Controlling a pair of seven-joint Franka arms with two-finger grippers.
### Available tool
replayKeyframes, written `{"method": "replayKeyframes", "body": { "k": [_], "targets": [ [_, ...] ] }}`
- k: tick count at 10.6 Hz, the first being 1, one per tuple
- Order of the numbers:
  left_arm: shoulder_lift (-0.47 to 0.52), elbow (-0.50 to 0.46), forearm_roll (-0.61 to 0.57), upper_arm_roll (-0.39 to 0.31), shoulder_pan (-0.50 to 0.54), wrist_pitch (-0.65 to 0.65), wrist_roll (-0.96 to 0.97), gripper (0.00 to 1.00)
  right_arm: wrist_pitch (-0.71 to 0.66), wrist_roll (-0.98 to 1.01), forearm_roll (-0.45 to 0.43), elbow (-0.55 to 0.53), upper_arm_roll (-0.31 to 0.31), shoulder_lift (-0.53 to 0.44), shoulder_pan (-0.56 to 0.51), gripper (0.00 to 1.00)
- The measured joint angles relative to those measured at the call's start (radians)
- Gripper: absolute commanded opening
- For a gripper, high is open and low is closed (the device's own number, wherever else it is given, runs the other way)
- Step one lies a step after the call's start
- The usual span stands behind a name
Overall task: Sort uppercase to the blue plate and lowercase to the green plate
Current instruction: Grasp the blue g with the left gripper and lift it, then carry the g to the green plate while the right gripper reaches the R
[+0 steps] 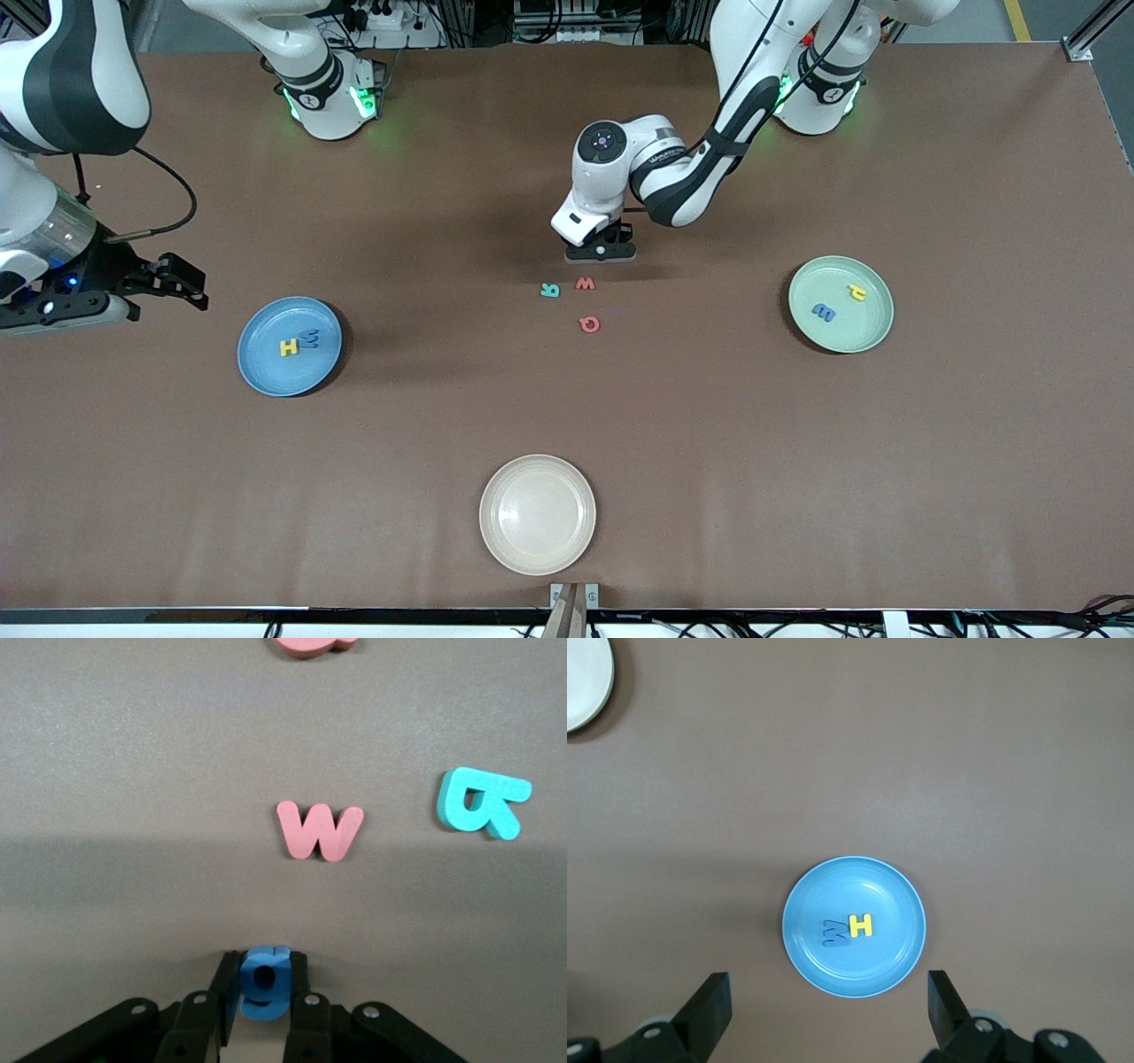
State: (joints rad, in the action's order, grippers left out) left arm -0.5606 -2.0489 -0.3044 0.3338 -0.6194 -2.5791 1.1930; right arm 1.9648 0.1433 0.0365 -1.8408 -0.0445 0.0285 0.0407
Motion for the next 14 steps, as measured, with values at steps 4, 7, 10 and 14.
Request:
{"method": "replayKeyframes", "body": {
  "k": [4, 7, 10, 14],
  "targets": [
    [0.006, 0.015, -0.013, -0.004, 0.004, 0.053, -0.032, 0.0, 0.0, -0.104, 0.003, 0.005, 0.0, 0.0, 0.05, 0.98],
    [0.065, 0.04, -0.015, 0.002, 0.093, 0.222, -0.276, 0.0, 0.0, -0.236, 0.003, 0.006, 0.0, 0.005, 0.128, 0.97],
    [0.137, 0.034, -0.015, 0.039, 0.249, 0.38, -0.553, 0.0, -0.006, -0.356, 0.004, 0.005, 0.003, 0.018, 0.195, 0.97],
    [0.195, -0.068, -0.033, 0.113, 0.491, 0.448, -0.834, 0.0, -0.007, -0.552, 0.004, 0.004, 0.078, 0.042, 0.259, 0.97]
  ]
}}
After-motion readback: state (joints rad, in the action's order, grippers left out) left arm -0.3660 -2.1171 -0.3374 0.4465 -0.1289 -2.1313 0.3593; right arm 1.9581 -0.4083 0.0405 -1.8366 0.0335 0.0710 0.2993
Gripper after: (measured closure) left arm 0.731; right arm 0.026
